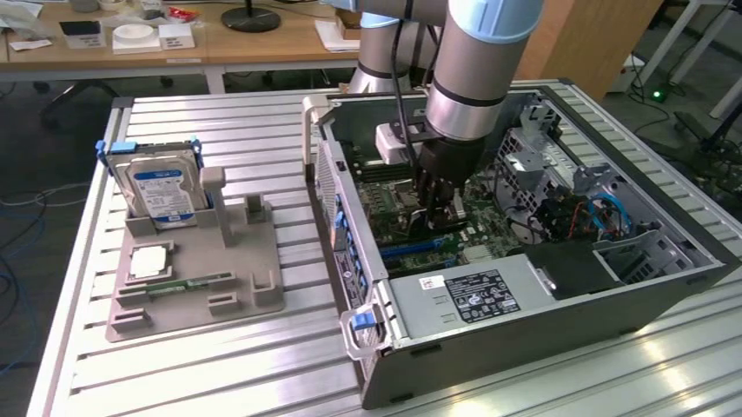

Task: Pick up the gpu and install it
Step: 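Insert the gpu into the slot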

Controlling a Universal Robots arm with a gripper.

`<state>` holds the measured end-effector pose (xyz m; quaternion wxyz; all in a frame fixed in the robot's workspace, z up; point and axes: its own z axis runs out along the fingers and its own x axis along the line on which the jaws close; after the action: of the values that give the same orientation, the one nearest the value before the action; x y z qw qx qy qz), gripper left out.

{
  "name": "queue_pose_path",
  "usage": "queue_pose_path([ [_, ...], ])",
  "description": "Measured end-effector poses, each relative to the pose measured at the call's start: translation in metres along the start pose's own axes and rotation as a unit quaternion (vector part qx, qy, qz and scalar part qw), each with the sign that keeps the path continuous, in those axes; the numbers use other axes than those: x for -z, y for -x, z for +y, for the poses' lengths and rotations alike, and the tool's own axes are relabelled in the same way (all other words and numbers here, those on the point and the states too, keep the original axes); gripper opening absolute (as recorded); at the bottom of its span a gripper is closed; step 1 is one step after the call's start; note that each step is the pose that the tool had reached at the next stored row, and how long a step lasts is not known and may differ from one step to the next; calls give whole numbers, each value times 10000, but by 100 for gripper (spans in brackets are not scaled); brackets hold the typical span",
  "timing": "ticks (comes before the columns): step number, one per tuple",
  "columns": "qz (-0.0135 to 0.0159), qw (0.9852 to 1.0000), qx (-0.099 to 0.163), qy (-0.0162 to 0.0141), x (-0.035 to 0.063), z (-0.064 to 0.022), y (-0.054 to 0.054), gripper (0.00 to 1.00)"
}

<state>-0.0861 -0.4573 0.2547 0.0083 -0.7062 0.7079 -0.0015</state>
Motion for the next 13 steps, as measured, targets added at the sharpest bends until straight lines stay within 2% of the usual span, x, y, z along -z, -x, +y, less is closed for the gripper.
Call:
queue_pose_path([
  [13,0,10000,-1,0,-14,39,-5,27],
])
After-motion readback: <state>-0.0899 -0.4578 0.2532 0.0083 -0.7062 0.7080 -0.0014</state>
